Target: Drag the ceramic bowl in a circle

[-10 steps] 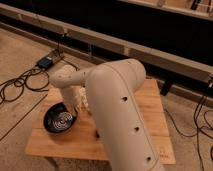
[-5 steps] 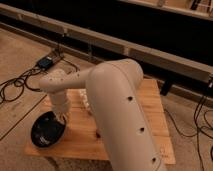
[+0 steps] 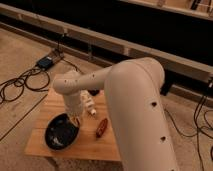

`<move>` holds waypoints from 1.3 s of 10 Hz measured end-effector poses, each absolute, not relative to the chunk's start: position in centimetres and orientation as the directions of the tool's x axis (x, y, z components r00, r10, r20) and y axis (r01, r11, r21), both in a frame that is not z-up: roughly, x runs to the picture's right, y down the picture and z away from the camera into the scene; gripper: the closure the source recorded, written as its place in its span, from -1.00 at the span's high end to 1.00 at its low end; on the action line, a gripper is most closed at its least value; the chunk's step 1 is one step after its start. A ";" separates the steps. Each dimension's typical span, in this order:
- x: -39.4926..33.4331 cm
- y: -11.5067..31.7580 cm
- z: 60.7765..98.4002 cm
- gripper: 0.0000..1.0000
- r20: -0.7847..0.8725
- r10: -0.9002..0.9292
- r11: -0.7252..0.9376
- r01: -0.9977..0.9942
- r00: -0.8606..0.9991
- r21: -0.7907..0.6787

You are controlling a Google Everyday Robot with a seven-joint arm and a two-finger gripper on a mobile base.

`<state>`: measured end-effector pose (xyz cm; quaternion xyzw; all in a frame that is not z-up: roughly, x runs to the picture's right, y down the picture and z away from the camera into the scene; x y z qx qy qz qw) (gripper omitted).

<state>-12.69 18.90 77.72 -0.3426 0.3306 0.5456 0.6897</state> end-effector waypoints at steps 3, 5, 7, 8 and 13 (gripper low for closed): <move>-12.0 17.4 79.7 -0.94 -0.820 0.548 0.158 -0.983 0.164 -0.092; -14.1 17.3 80.5 -0.50 -0.818 0.537 0.158 -0.977 0.204 -0.140; -15.0 17.7 80.4 -0.15 -0.821 0.524 0.155 -0.973 0.227 -0.170; -14.9 17.9 80.3 0.06 -0.823 0.520 0.152 -0.973 0.229 -0.175; -14.9 17.4 80.2 0.60 -0.803 0.542 0.133 -0.968 0.250 -0.212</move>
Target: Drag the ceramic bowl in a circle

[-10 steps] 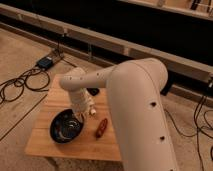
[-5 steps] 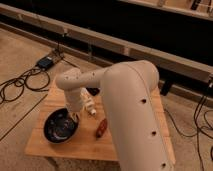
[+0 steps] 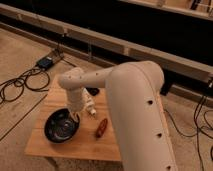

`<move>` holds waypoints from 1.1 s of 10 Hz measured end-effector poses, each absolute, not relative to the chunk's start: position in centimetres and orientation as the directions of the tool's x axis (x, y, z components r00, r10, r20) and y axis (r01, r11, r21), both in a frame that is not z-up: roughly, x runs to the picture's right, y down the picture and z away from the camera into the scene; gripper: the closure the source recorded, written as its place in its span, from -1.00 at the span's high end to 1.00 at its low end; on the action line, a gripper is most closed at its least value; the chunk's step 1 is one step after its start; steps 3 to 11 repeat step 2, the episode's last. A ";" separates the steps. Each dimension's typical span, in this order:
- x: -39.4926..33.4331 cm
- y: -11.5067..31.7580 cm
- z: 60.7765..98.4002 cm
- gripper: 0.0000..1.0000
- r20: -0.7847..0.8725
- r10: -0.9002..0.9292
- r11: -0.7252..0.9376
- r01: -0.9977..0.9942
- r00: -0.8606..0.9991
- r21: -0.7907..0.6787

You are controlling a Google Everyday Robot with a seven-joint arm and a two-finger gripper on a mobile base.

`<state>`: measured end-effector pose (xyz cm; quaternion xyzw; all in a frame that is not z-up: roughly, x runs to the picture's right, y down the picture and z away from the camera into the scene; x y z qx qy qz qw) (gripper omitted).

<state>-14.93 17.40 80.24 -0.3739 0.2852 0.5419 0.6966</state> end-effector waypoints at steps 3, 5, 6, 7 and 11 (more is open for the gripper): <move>-15.0 17.4 80.2 0.60 -0.803 0.541 0.134 -0.968 0.251 -0.212; -15.0 17.4 80.2 0.60 -0.803 0.541 0.134 -0.968 0.251 -0.212; -15.0 17.4 80.2 0.60 -0.803 0.541 0.134 -0.968 0.251 -0.212; -15.0 17.4 80.2 0.60 -0.803 0.541 0.134 -0.968 0.251 -0.212; -15.0 17.4 80.2 0.60 -0.803 0.541 0.134 -0.968 0.251 -0.212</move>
